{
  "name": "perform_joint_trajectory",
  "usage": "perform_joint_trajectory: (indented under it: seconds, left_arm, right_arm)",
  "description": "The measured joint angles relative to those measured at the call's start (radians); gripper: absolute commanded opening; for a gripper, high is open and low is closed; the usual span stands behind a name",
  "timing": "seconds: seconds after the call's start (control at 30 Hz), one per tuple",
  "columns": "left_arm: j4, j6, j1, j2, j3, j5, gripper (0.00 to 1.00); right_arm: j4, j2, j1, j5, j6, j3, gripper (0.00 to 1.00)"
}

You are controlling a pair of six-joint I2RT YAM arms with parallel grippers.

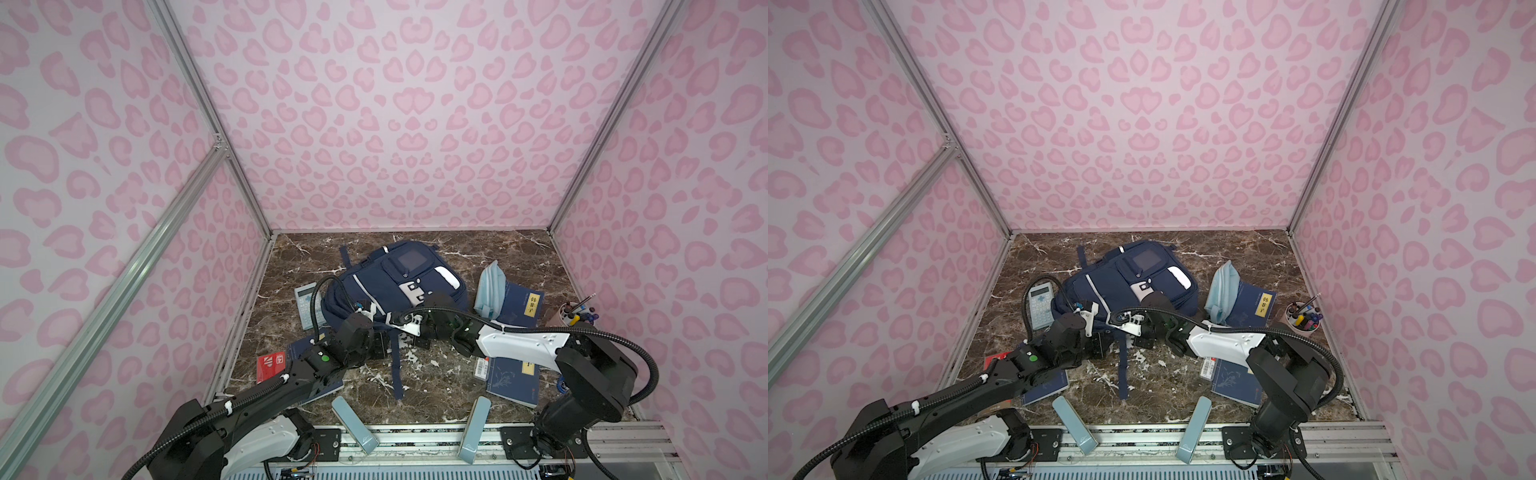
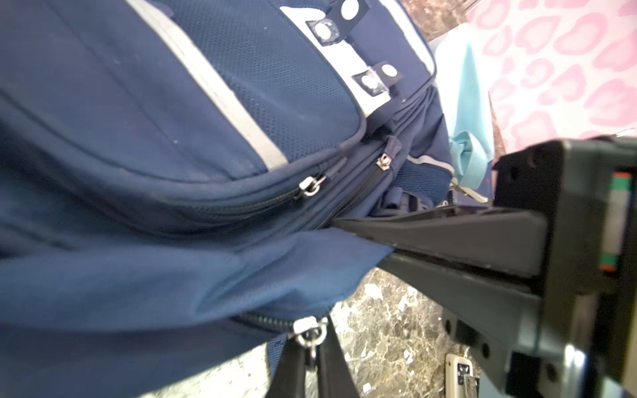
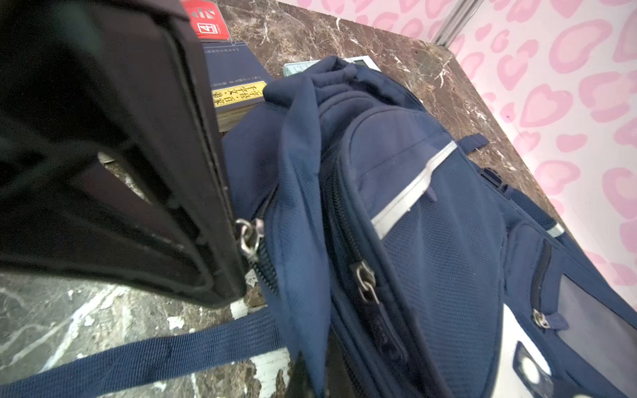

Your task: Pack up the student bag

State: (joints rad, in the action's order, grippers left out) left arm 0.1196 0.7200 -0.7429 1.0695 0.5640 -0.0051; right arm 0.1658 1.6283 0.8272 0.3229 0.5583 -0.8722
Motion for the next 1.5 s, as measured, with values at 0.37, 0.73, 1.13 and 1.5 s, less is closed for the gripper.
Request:
perform_joint_trajectory:
  seconds: [0.37, 0.73, 1.13, 1.5]
  left_arm:
    - [0.148, -0.094, 0.285, -0.03, 0.07, -0.063, 0.03]
    - [0.111, -0.027, 0.162, -0.154, -0.003, 0.035, 0.03]
    - [0.047, 0.089, -0.043, -0.077, 0.061, 0.11, 0.03]
    - [0.067, 0.086, -0.042, -0.079, 0.08, 0.101, 0.04]
  right_arm:
    - [-0.02, -0.079, -0.101, -0.007, 0.036, 0.061, 0.0]
    - [0.018, -0.103, -0.193, -0.058, -0.057, 0.042, 0.51]
    - [0.034, -0.251, 0.028, -0.062, -0.079, 0.15, 0.54]
    - [0.014, -0.15, 0.022, -0.007, -0.078, 0.06, 0.0]
